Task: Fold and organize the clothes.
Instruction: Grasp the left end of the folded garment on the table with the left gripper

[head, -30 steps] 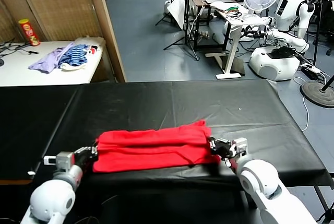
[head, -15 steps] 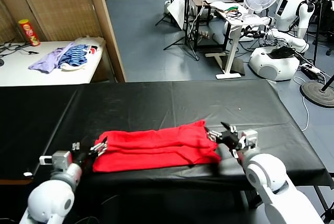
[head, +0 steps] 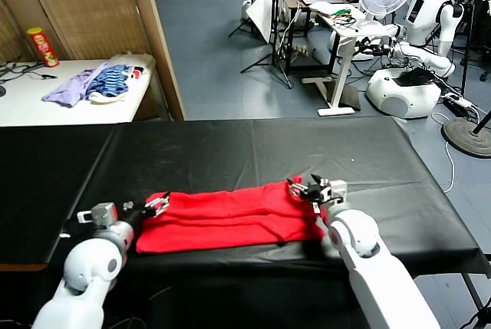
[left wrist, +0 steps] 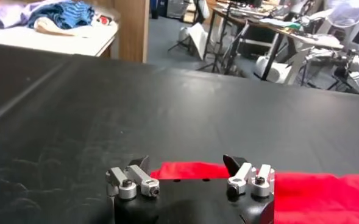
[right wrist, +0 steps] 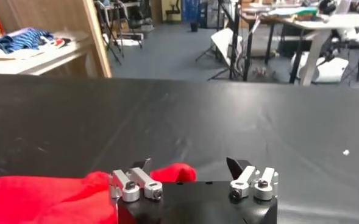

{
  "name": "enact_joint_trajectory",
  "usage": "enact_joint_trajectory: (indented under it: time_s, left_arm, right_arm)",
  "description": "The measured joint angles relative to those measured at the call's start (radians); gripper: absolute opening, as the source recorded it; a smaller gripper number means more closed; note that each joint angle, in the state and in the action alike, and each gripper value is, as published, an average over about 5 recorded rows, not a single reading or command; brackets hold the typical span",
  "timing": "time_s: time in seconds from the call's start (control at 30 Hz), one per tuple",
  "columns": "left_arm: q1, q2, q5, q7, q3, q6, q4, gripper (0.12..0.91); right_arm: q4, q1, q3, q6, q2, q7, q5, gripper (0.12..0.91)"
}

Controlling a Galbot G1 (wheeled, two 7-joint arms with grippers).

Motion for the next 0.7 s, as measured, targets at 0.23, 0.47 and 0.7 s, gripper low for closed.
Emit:
enact_joint_trajectory:
  time_s: [0.23,0.47,0.7]
  left_arm:
    - [0.016,-0.008,0.021,-0.001,-0.002,-0.016,0.008,0.276]
    - [0.029,-0.041,0.184,0.004,0.006,-0.123,0.022,0.146]
    - [0.027,-0.072,0.301,0.029,0.025,-0.165,0.027,0.145]
  right_arm:
    - [-0.012,-0.013,-0.009,0.047,0.023,0.013,-0.042,0.208]
    - [-0.026,-0.042,-0.029,0.141,0.053,0.093,-0.11,0.139]
    - [-0.011,-0.064,-0.016,0.144,0.054,0.076,-0.096,0.209]
